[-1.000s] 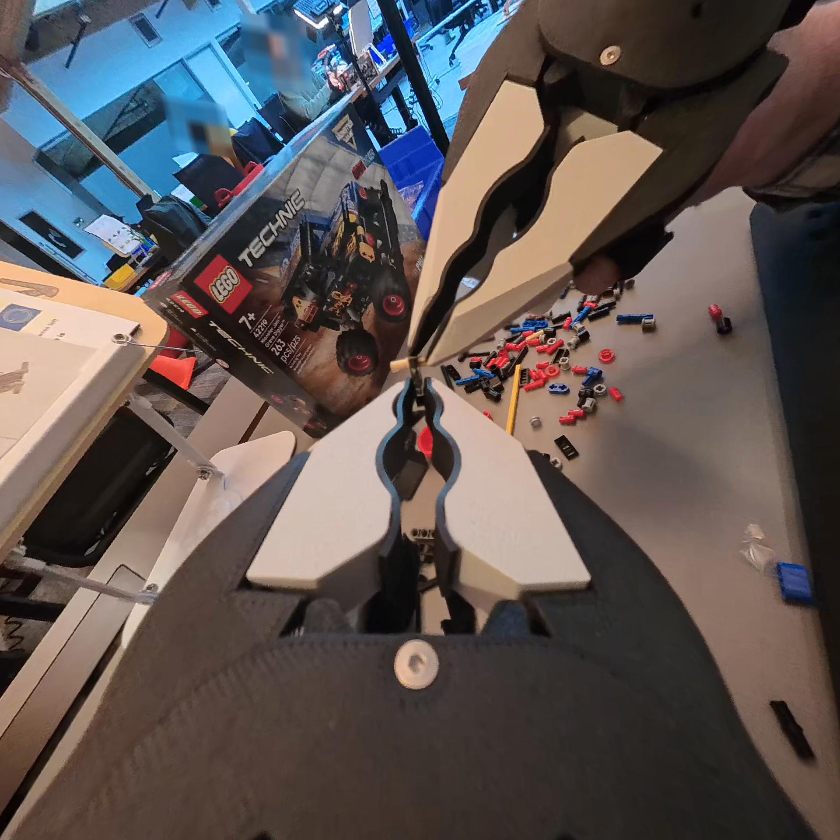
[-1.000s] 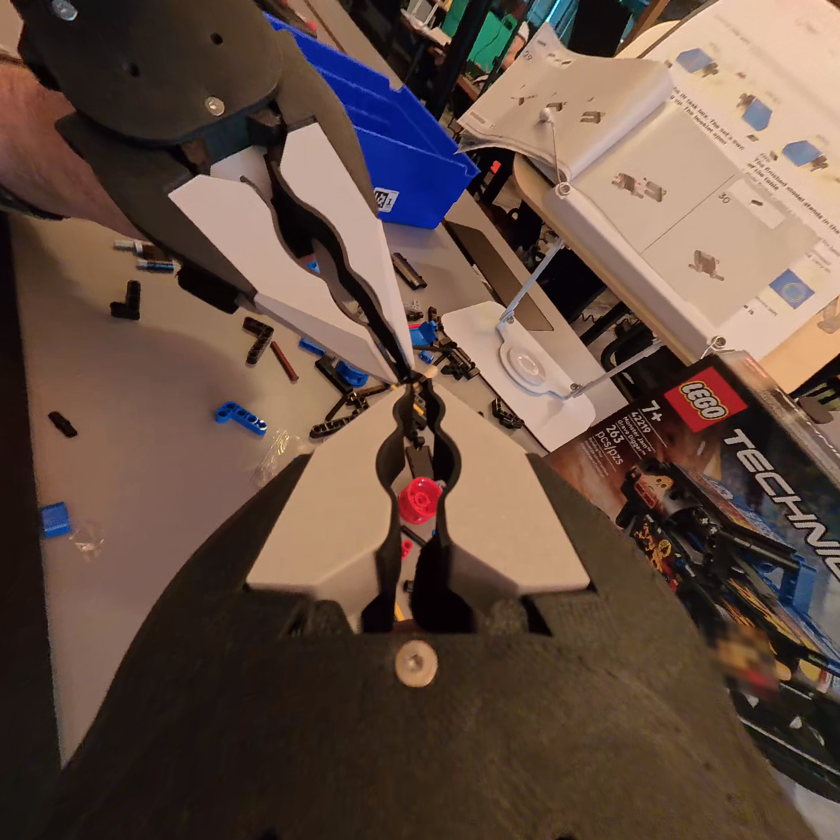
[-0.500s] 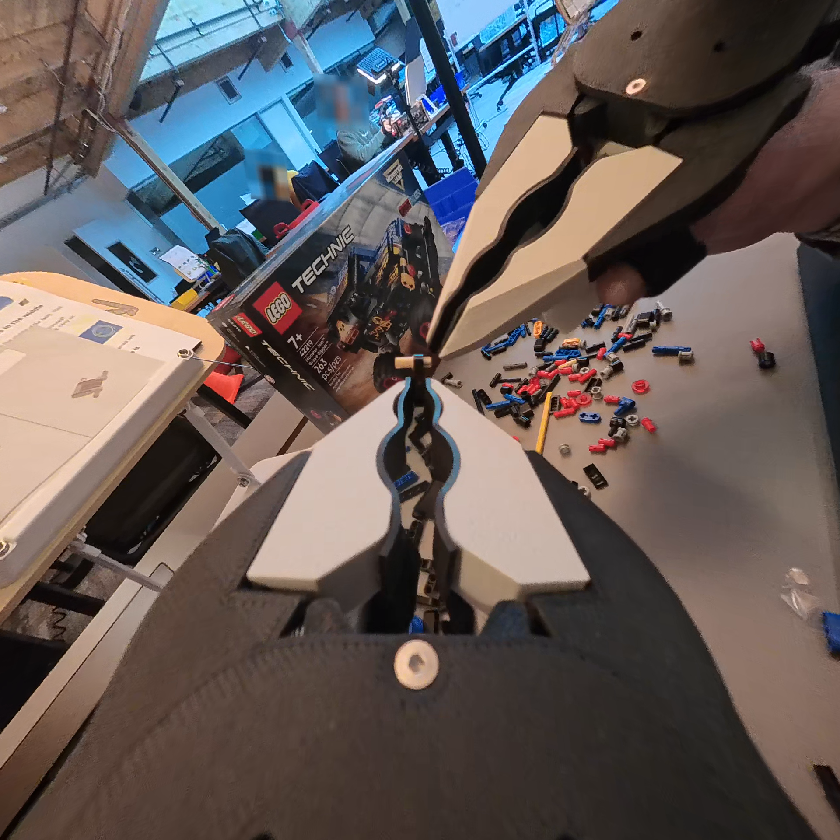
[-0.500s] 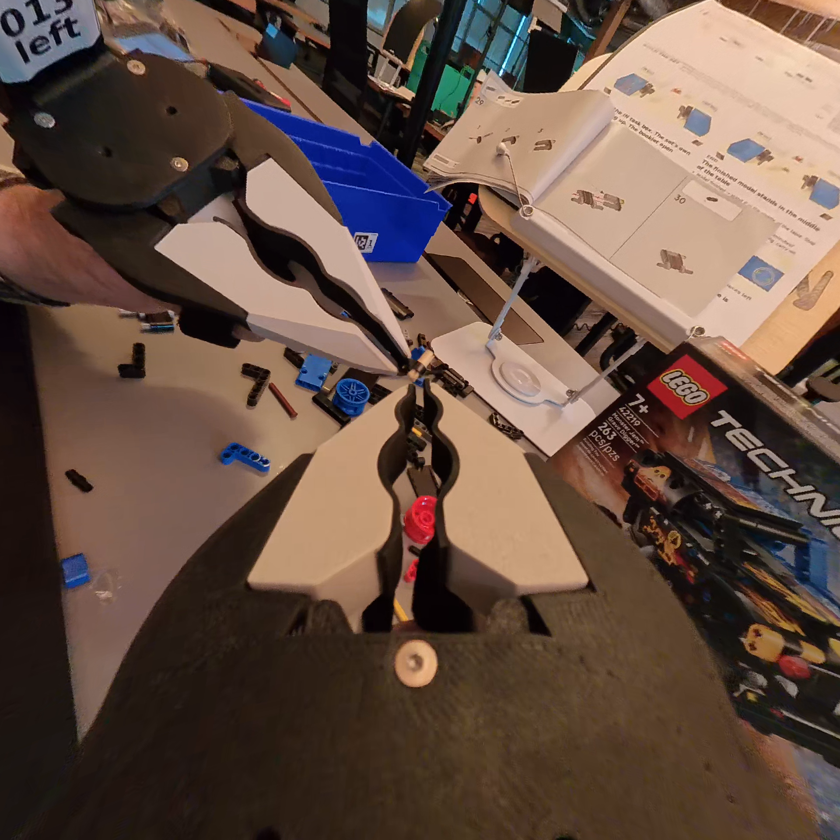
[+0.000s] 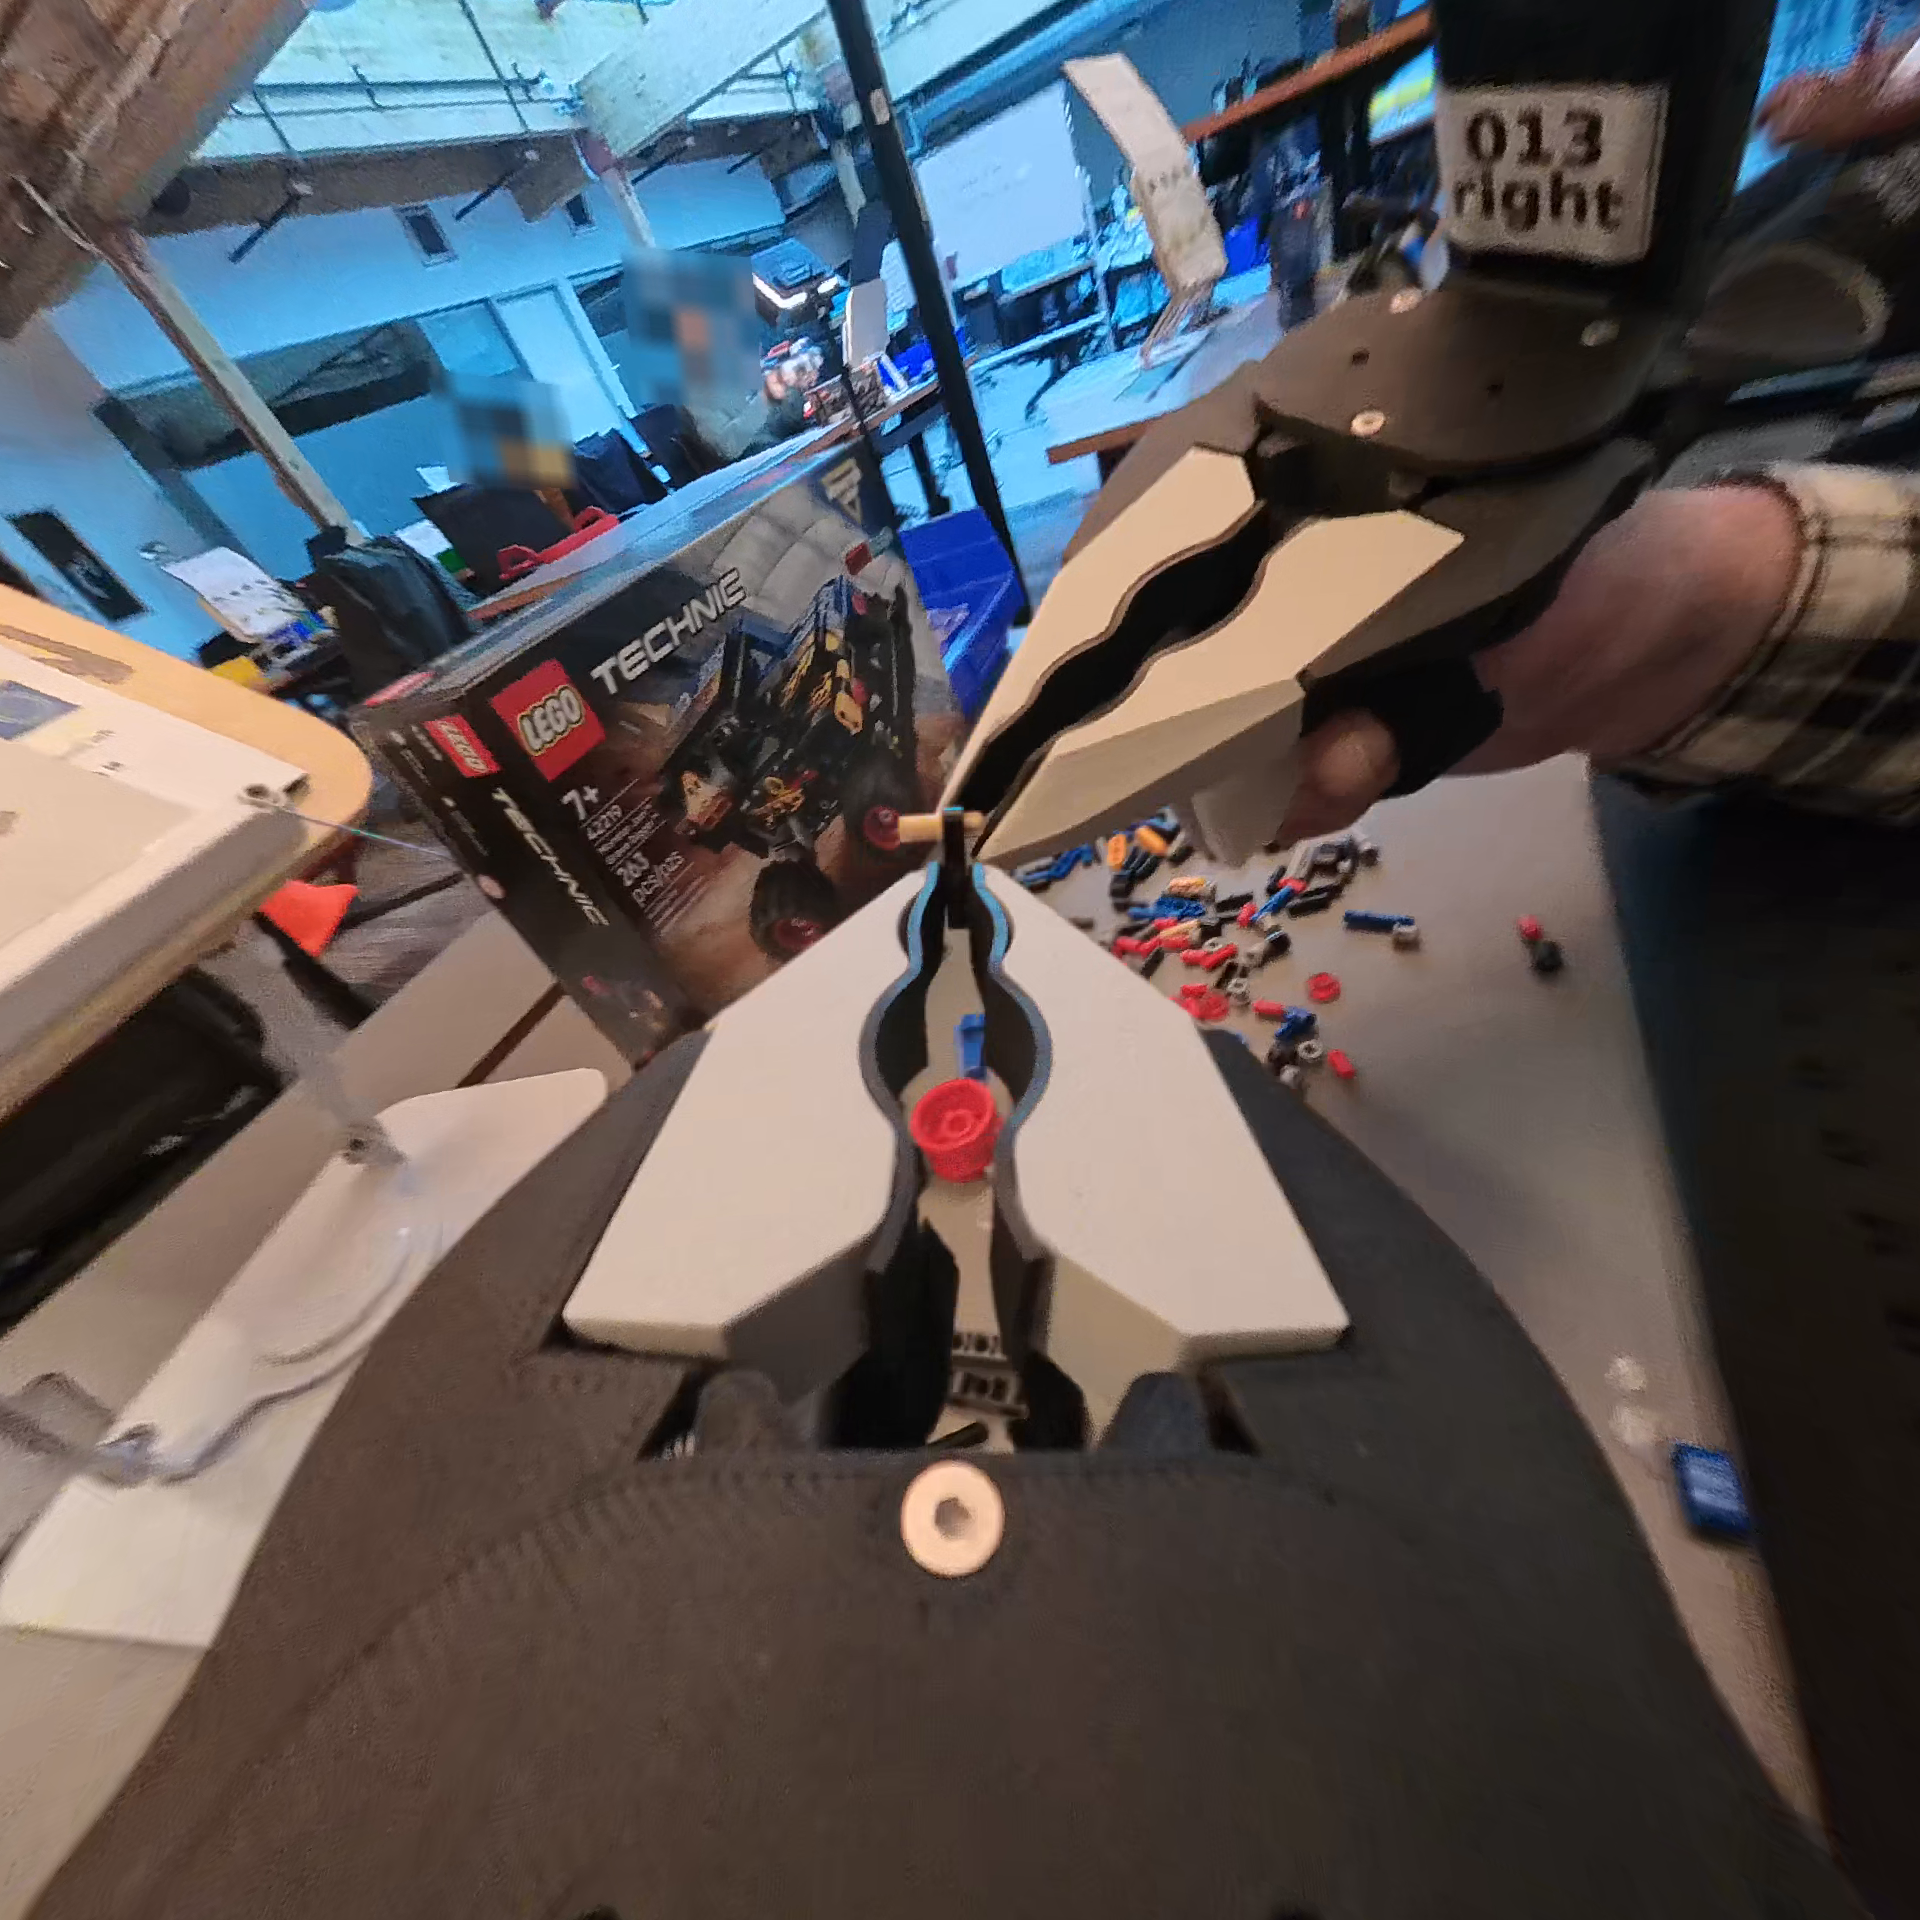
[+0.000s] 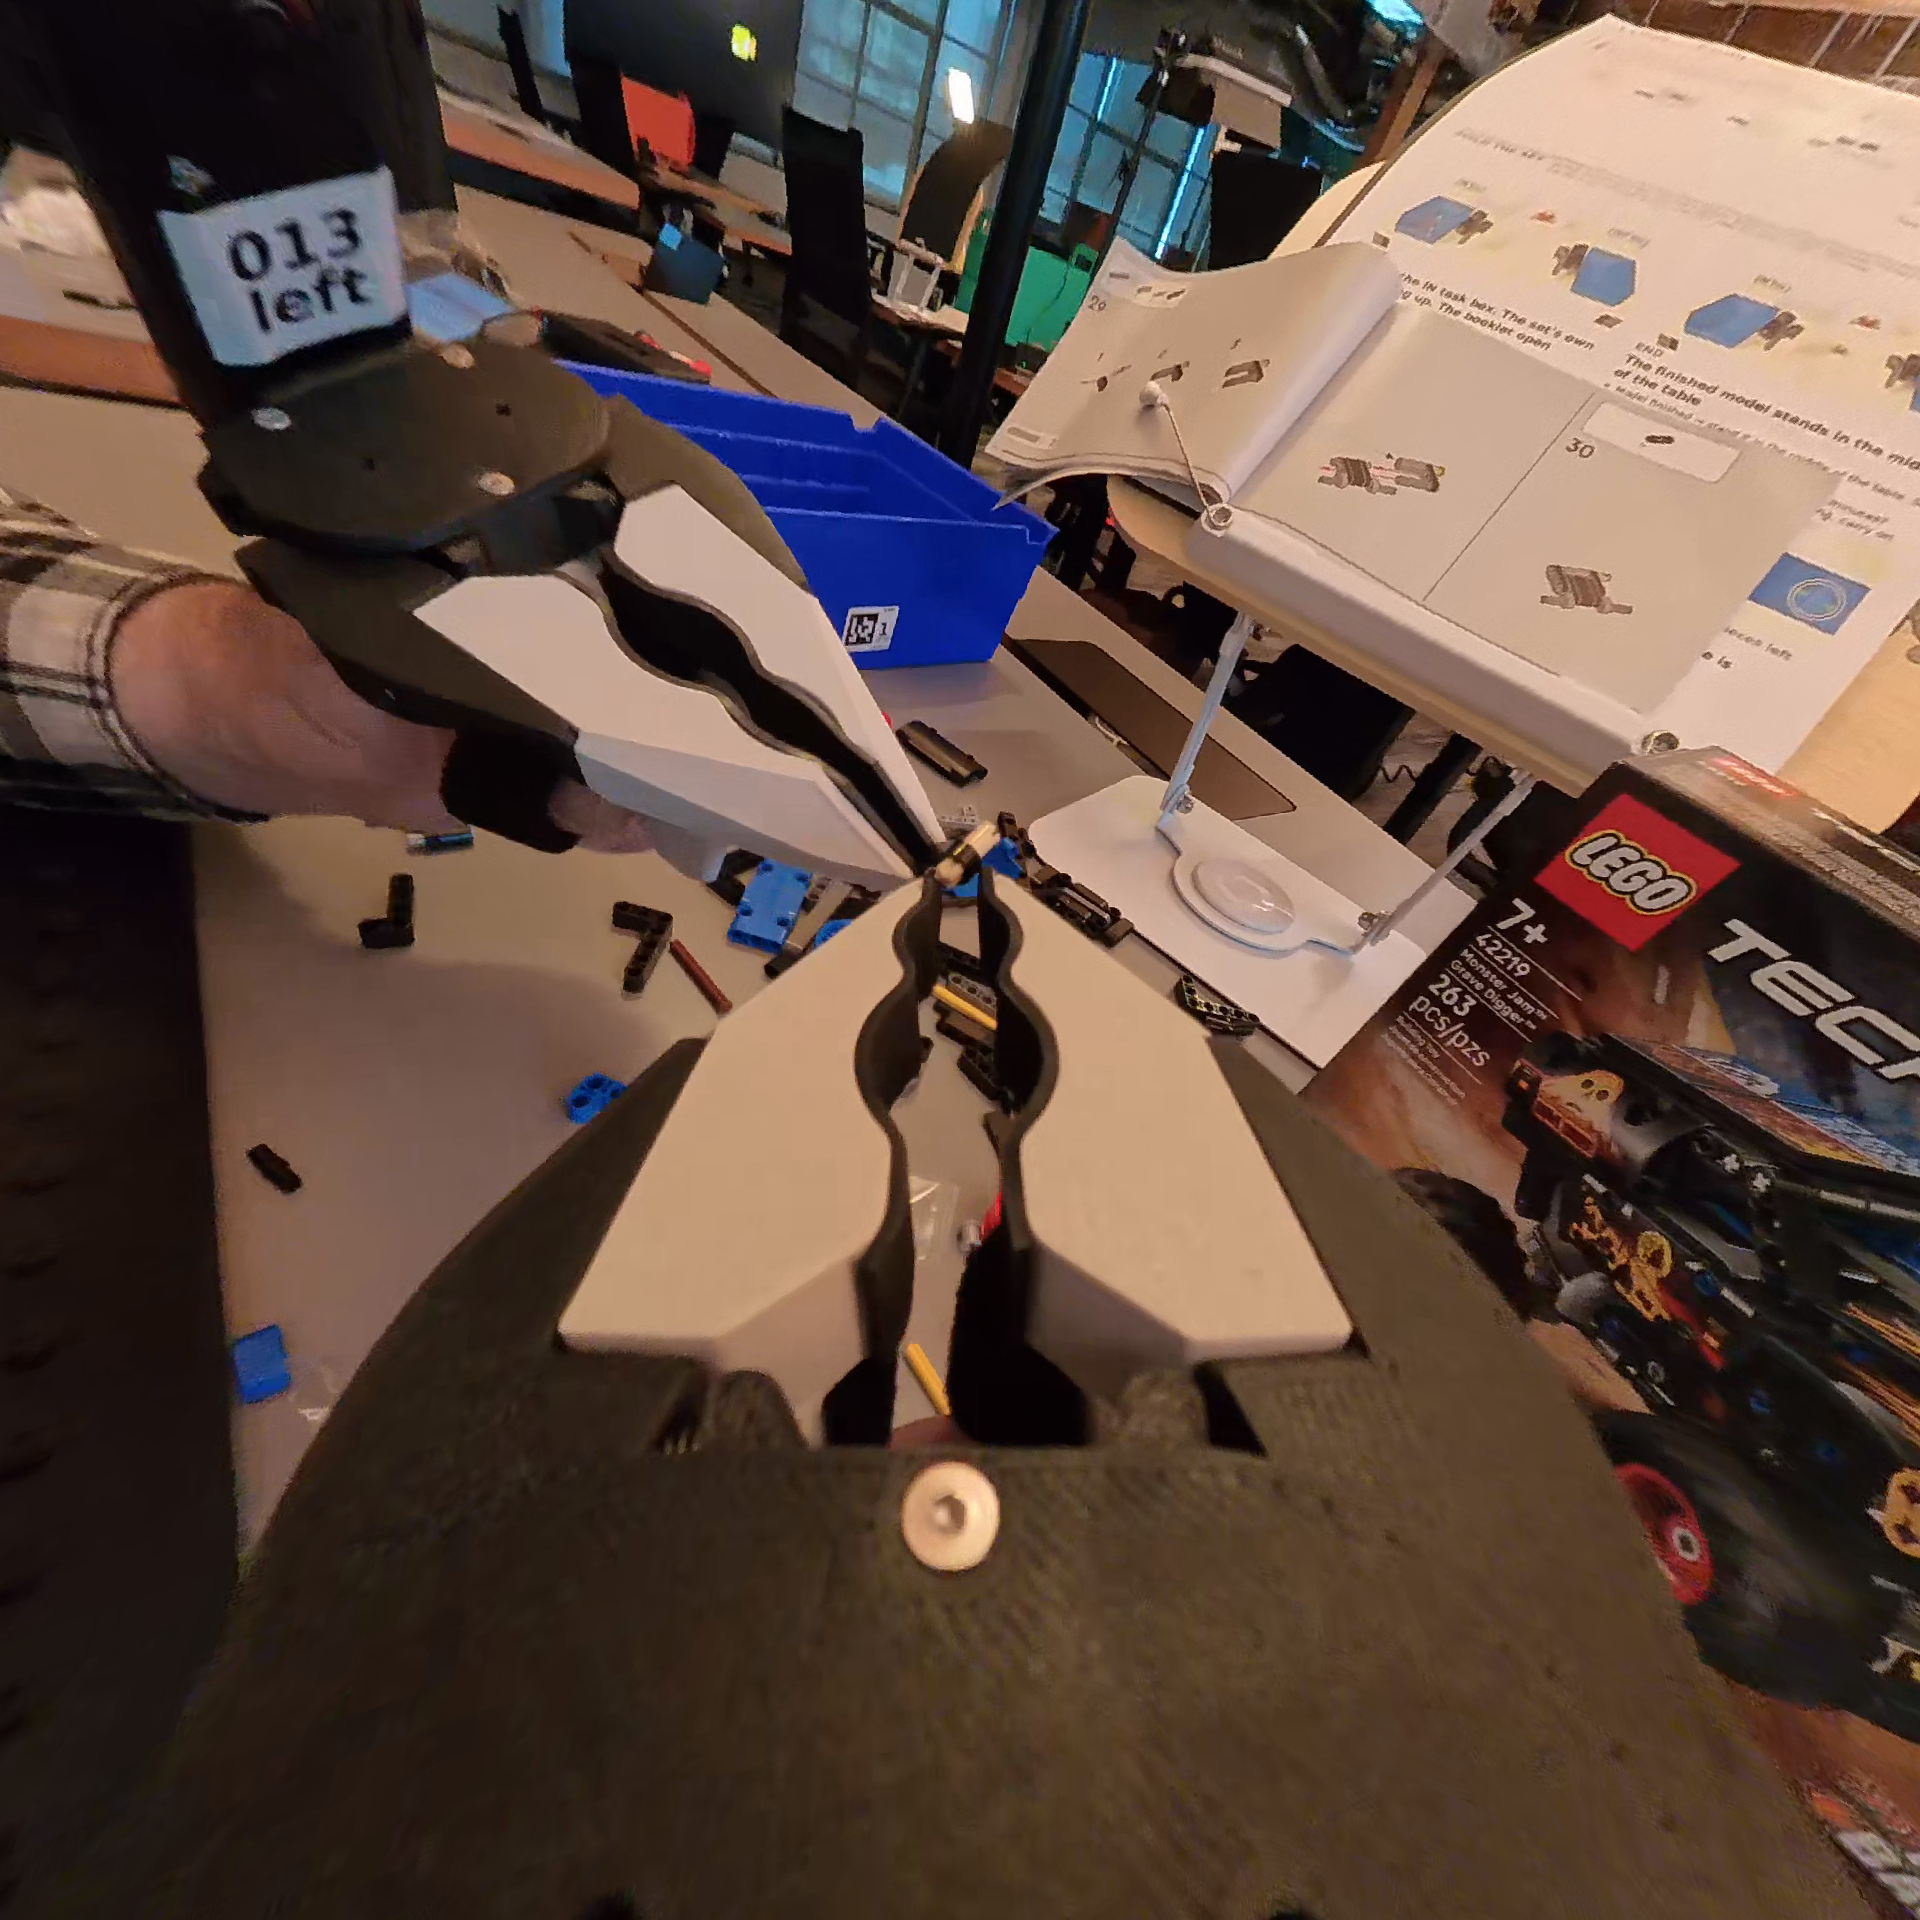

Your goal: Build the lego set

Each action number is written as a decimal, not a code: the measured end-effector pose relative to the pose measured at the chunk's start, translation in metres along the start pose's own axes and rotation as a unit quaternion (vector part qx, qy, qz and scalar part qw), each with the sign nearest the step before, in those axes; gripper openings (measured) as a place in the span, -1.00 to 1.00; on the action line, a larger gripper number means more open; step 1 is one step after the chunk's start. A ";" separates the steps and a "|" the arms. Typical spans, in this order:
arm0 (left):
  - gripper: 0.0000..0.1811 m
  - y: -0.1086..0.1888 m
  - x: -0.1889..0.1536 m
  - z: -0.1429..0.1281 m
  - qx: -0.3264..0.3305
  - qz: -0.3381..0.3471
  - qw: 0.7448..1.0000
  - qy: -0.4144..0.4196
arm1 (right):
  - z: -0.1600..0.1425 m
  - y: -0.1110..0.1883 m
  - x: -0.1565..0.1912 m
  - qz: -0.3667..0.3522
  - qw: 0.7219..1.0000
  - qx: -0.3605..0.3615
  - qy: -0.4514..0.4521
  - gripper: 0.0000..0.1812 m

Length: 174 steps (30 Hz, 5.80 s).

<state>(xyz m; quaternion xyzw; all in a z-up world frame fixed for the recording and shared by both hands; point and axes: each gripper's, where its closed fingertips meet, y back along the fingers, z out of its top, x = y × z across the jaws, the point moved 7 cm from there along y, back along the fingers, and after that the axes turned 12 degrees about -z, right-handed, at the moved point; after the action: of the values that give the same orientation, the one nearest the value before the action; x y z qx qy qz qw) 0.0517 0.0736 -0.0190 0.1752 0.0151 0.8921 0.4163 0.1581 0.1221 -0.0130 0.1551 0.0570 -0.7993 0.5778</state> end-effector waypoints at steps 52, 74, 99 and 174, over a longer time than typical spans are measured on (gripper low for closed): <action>-0.97 -0.010 -0.030 0.010 -0.169 -0.245 0.936 0.190 | 0.003 0.054 0.015 0.083 0.970 -0.061 -0.221 -0.94; -0.97 -0.017 -0.049 -0.003 -0.084 -0.284 0.939 0.175 | -0.020 0.068 0.029 0.087 0.953 -0.065 -0.284 -1.00; -0.97 -0.019 -0.050 -0.001 -0.118 -0.297 0.931 0.178 | -0.025 0.071 0.037 0.073 0.975 -0.021 -0.208 -0.94; -0.85 0.011 -0.070 -0.057 0.208 -0.235 0.949 -0.013 | -0.077 0.056 0.056 0.076 0.937 0.333 0.076 -0.87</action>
<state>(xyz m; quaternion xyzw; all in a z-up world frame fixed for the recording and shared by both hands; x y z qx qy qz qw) 0.0664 0.0215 -0.0918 0.2615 0.2358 0.7433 0.5688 0.2090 0.0739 -0.0989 0.4022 -0.1804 -0.7126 0.5459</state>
